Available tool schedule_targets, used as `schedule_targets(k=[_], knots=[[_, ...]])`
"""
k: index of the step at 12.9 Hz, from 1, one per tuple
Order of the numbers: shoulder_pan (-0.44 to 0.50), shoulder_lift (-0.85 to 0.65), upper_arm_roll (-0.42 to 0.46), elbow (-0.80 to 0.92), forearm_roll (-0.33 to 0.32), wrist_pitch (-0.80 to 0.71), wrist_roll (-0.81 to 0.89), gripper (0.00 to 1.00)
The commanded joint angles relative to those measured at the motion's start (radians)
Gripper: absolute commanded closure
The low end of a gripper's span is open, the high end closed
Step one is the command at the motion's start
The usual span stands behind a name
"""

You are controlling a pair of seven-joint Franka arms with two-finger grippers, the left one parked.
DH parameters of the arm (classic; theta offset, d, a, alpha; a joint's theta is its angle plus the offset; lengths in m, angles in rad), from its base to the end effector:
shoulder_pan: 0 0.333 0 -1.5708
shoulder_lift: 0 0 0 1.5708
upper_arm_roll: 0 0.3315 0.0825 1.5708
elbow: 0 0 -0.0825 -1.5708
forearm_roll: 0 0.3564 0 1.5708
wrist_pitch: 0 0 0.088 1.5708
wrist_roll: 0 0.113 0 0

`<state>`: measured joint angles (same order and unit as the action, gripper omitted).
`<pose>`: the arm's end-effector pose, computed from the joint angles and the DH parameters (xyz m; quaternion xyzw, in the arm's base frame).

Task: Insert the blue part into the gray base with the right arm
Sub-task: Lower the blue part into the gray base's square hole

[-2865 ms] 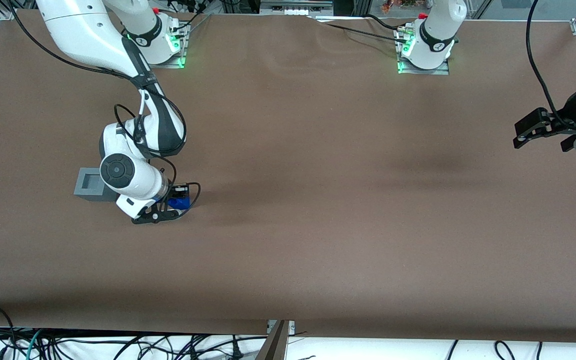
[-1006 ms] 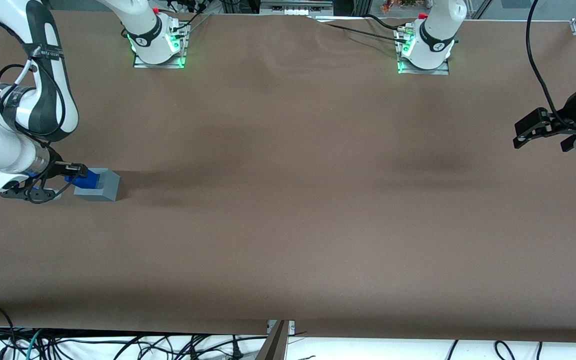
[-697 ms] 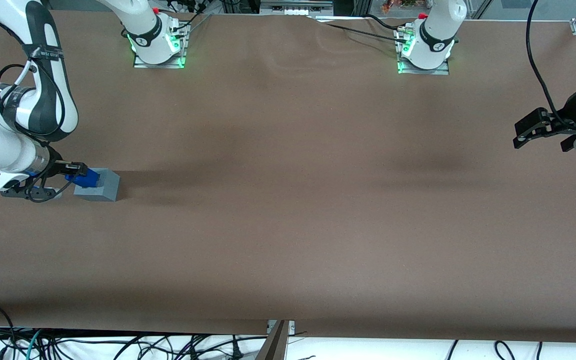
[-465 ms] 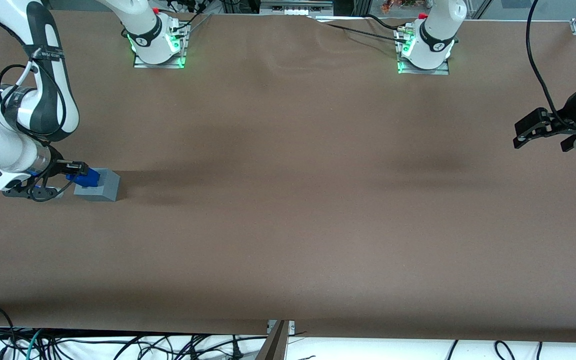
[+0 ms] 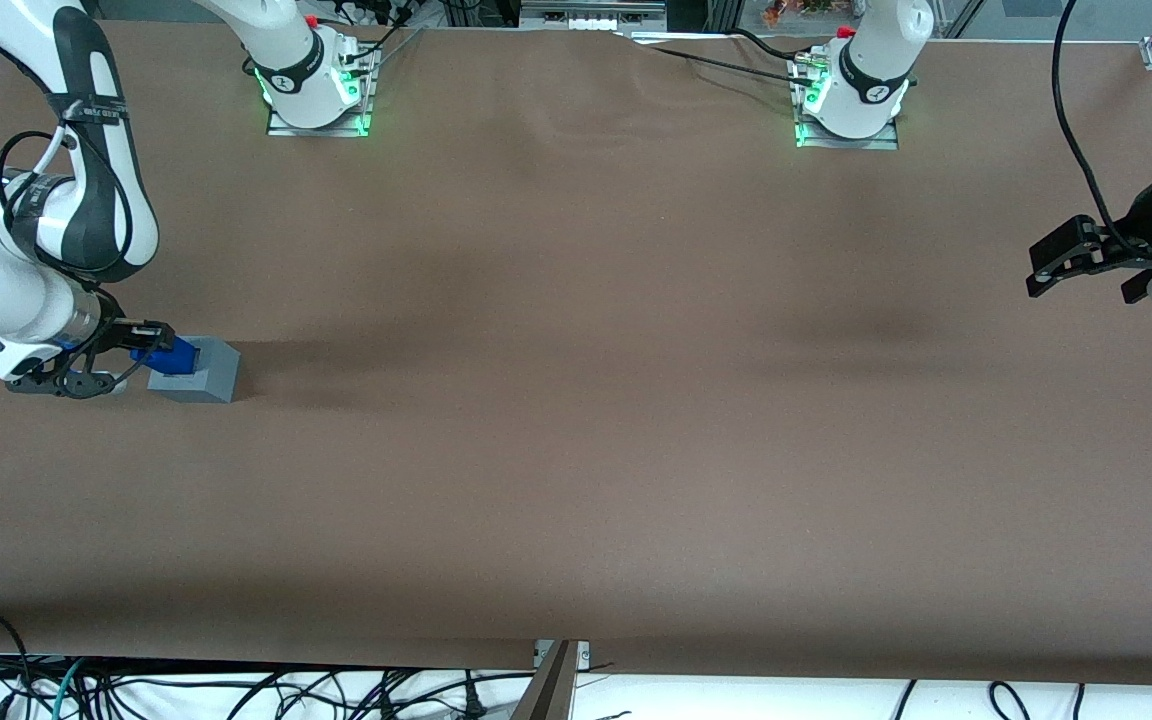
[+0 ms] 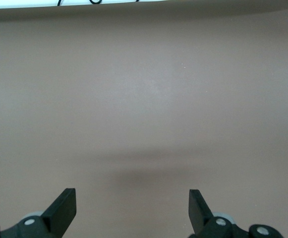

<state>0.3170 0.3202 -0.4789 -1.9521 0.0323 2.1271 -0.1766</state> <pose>0.5735 -0.0773 0.3494 0.9967 0.0045 -0.0635 0.0500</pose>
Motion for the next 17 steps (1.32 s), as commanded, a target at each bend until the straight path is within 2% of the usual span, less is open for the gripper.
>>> schedule_targets(k=[1, 17], knots=[[0.007, -0.026, -0.007, -0.031, 0.004, 0.024, -0.021, 0.78], [0.010, -0.018, 0.003, -0.034, 0.023, 0.028, -0.004, 0.77]])
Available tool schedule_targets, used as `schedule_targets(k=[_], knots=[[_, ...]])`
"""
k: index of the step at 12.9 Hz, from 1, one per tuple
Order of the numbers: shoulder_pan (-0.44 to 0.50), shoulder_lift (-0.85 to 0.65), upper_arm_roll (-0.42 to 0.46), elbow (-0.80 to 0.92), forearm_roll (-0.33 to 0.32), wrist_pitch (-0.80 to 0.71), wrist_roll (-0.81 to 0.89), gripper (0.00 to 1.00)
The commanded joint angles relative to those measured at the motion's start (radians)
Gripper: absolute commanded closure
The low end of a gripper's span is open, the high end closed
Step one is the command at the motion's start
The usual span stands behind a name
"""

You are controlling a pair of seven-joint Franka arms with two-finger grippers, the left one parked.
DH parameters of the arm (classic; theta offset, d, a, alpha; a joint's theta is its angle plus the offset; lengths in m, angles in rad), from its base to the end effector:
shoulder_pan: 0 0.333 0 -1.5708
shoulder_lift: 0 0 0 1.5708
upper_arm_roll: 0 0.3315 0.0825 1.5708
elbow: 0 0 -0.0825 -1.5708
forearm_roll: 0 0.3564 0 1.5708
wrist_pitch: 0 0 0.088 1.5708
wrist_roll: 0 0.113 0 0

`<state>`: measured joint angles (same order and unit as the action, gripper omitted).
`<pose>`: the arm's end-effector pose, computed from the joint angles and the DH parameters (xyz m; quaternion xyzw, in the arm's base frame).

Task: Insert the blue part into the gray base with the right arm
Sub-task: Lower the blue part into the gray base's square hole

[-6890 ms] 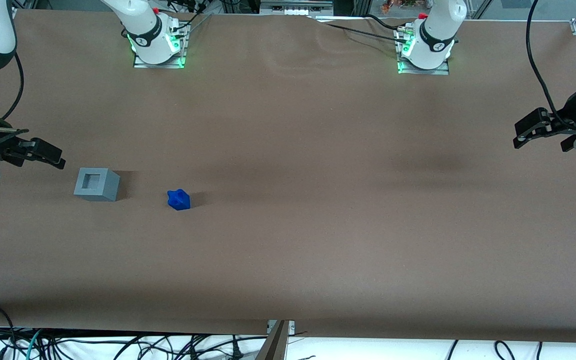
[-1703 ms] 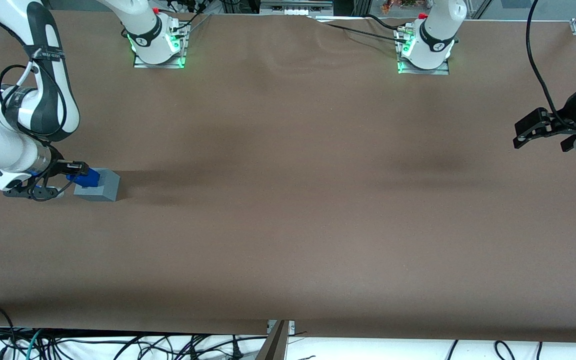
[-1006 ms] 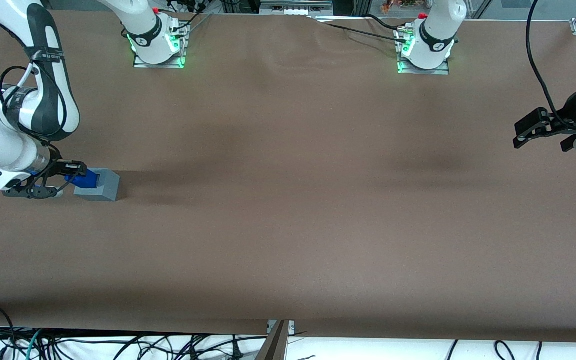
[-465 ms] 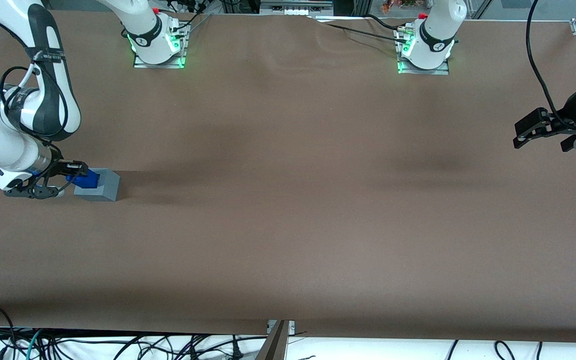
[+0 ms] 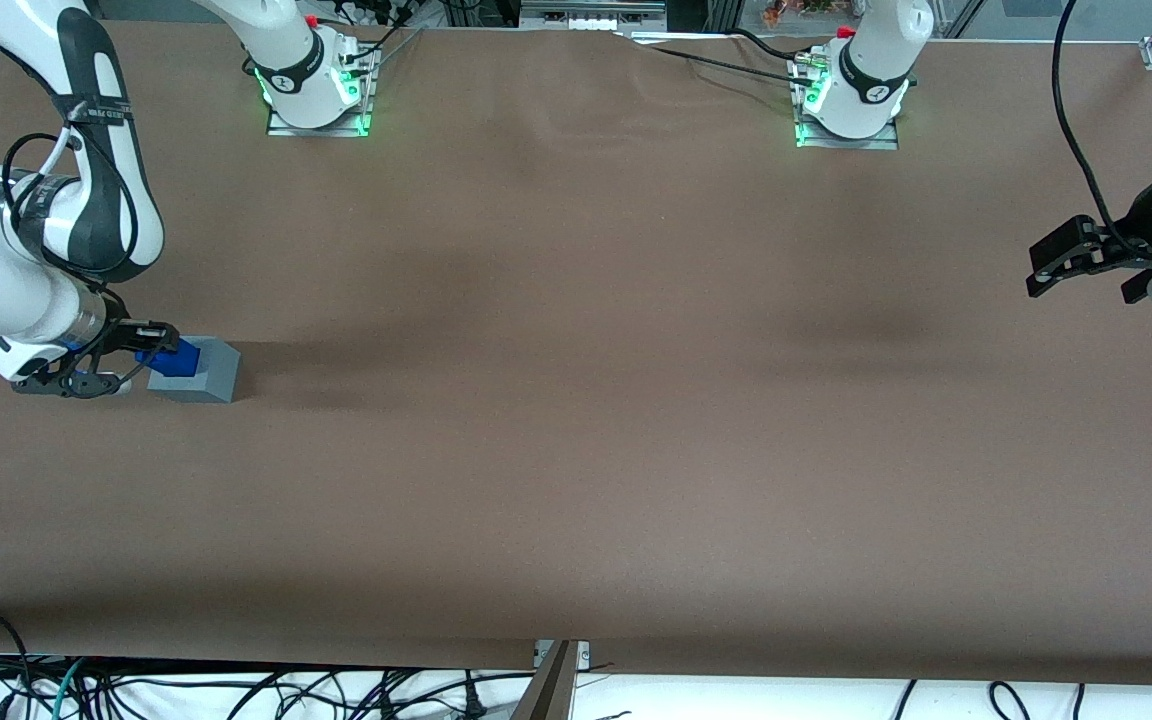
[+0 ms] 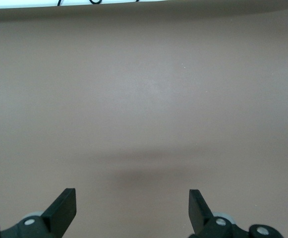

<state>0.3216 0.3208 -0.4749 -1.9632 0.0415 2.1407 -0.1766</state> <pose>0.5727 -0.0724 0.3453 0.9970 0.0060 -0.0617 0.0464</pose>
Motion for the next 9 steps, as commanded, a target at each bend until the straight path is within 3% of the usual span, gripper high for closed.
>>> schedule_targets(k=[1, 3, 4, 5, 7, 9], knots=[[0.005, -0.019, -0.001, -0.023, 0.023, 0.013, -0.004, 0.76], [0.005, -0.017, -0.001, -0.023, 0.024, 0.013, -0.006, 0.70], [0.005, -0.017, -0.001, -0.023, 0.024, 0.015, -0.011, 0.54], [0.005, -0.016, -0.001, -0.022, 0.024, 0.015, -0.015, 0.22], [0.005, -0.012, -0.001, -0.019, 0.024, 0.015, -0.018, 0.05], [0.005, -0.009, -0.001, -0.017, 0.024, 0.016, -0.020, 0.02]])
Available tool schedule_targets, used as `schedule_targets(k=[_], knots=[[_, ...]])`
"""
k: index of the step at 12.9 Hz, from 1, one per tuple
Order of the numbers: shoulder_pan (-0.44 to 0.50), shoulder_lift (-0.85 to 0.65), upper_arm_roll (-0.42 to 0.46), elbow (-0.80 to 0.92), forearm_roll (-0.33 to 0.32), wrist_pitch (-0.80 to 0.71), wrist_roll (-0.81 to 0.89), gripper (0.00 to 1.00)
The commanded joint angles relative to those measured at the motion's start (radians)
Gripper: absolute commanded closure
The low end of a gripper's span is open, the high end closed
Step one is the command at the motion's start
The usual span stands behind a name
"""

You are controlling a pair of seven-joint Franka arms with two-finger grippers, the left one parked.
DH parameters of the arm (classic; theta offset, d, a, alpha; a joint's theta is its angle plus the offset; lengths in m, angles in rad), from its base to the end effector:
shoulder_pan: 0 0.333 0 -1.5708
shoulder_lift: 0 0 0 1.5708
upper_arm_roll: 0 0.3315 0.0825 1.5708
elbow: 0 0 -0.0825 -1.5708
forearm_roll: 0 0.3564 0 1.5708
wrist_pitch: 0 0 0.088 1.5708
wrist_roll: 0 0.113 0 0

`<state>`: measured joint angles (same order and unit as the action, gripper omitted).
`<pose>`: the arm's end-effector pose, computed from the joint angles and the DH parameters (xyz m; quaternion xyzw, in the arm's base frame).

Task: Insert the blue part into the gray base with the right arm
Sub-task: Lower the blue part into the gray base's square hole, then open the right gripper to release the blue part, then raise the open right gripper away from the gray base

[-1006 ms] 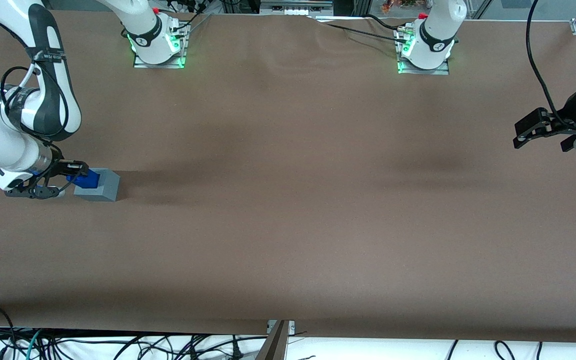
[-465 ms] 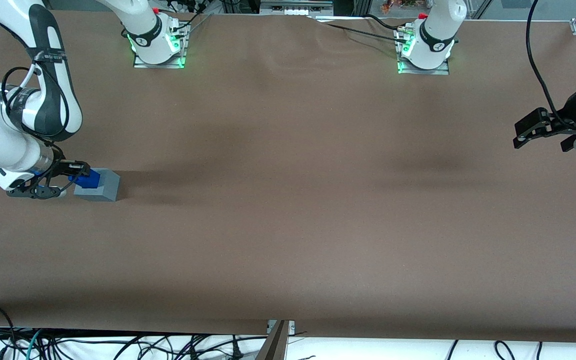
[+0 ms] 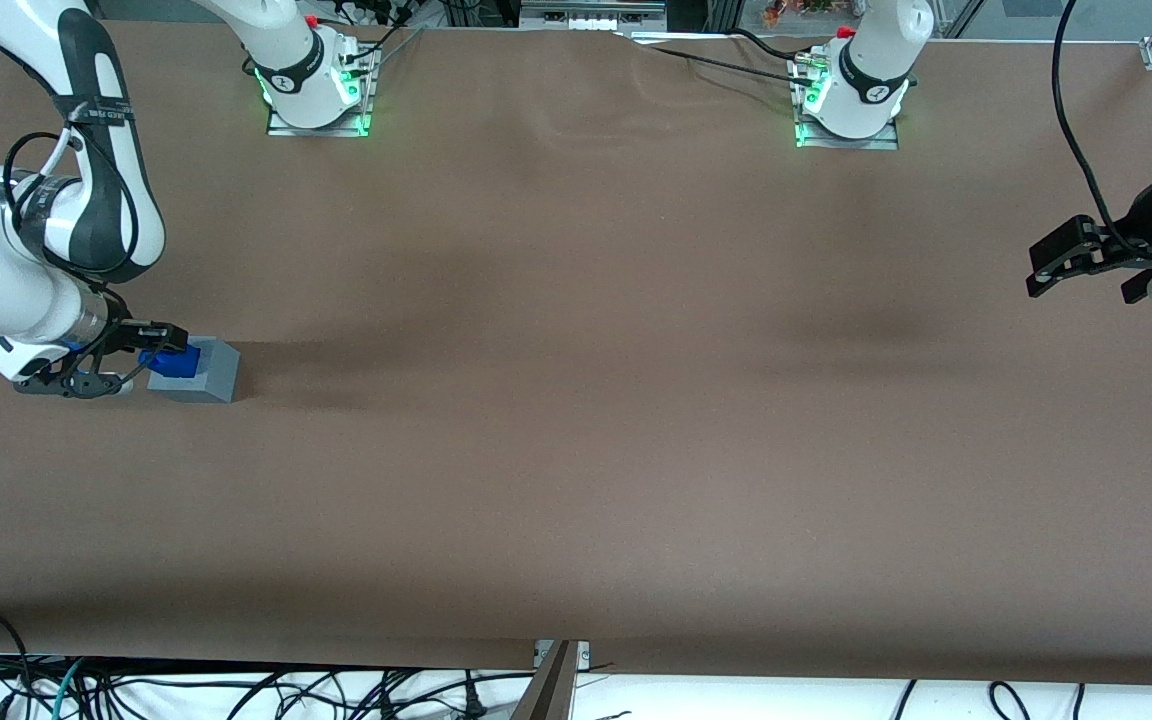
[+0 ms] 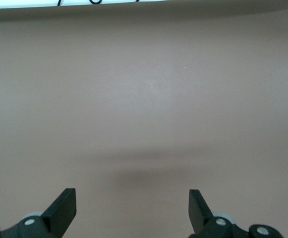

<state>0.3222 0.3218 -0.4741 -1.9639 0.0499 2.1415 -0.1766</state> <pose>0.5727 -0.0713 0.3445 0.9972 0.0042 -0.0615 0.0432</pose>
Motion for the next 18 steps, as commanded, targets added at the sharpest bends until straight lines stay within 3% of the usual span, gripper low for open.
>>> schedule_targets(k=[1, 6, 12, 15, 18], knots=[[0.005, -0.010, -0.001, -0.015, 0.016, 0.015, -0.021, 0.02], [0.023, -0.015, 0.020, 0.156, 0.019, -0.101, -0.017, 0.01], [0.029, -0.013, 0.202, 0.341, 0.013, -0.146, 0.126, 0.01], [0.032, -0.018, 0.212, 0.479, 0.014, -0.236, 0.124, 0.01], [0.008, -0.099, 0.219, 0.497, 0.008, -0.281, 0.126, 0.01]])
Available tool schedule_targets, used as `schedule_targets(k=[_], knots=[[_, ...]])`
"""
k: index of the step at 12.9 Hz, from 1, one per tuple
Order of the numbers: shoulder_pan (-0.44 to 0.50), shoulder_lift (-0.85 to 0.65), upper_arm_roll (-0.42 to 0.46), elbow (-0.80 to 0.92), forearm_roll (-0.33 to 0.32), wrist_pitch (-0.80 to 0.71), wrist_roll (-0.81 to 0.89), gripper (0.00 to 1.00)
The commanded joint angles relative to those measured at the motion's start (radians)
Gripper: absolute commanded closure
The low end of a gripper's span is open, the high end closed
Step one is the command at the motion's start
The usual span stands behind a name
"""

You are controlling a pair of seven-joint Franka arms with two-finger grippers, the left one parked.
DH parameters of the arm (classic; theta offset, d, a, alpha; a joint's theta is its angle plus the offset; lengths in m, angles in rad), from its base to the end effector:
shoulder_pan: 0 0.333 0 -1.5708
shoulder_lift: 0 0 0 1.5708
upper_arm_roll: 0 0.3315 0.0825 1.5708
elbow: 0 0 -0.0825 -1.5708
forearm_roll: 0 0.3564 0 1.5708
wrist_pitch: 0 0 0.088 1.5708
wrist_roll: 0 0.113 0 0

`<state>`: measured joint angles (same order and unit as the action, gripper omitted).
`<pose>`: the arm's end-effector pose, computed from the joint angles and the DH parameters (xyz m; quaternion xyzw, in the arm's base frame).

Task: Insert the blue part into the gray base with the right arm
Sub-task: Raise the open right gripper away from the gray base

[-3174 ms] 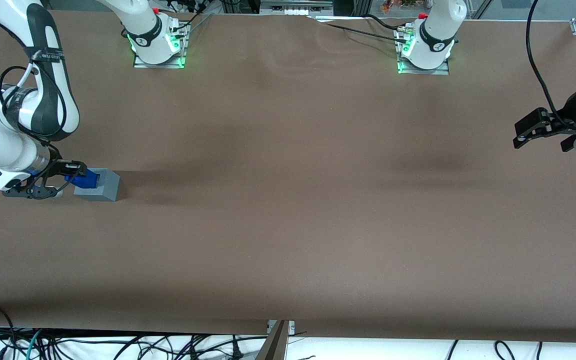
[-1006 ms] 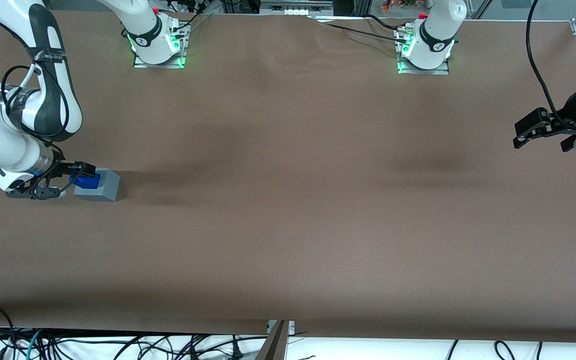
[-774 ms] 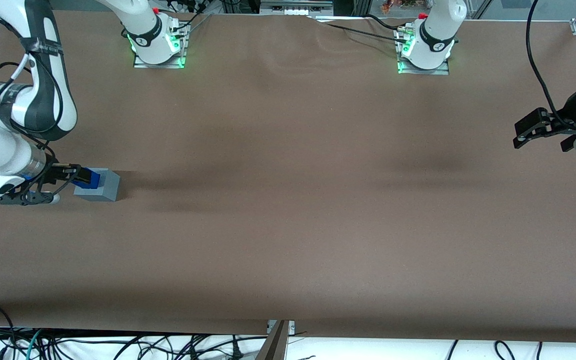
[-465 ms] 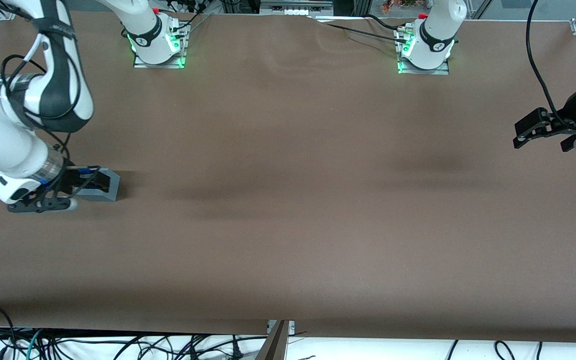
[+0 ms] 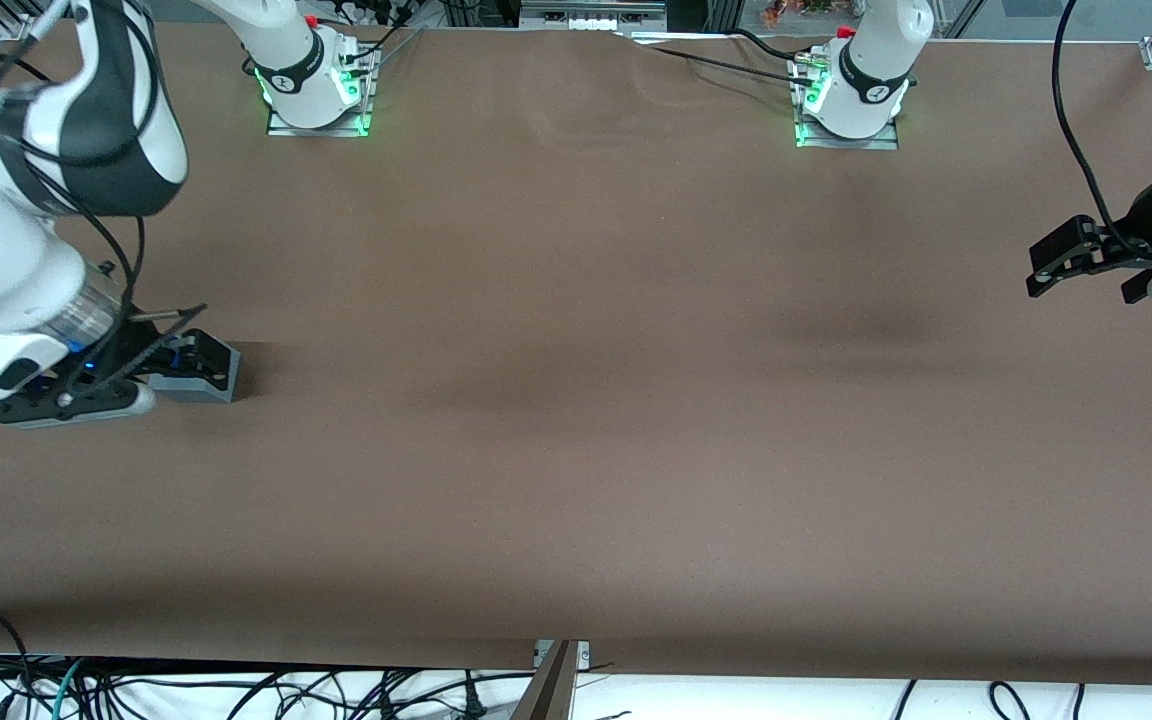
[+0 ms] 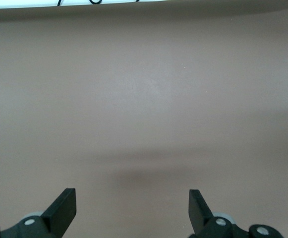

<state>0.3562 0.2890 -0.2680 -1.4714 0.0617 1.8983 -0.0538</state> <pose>0.6346 0.0841 0.5467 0.9947 0.0711 0.0741 0.0061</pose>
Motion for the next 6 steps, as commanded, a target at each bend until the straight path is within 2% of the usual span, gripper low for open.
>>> schedule_targets(k=[1, 4, 6], knots=[[-0.039, -0.114, 0.015, -0.016, -0.009, -0.041, 0.003, 0.01], [-0.175, -0.186, 0.062, -0.095, -0.008, -0.067, -0.012, 0.01], [-0.219, -0.215, 0.101, -0.125, -0.014, -0.103, -0.009, 0.01]])
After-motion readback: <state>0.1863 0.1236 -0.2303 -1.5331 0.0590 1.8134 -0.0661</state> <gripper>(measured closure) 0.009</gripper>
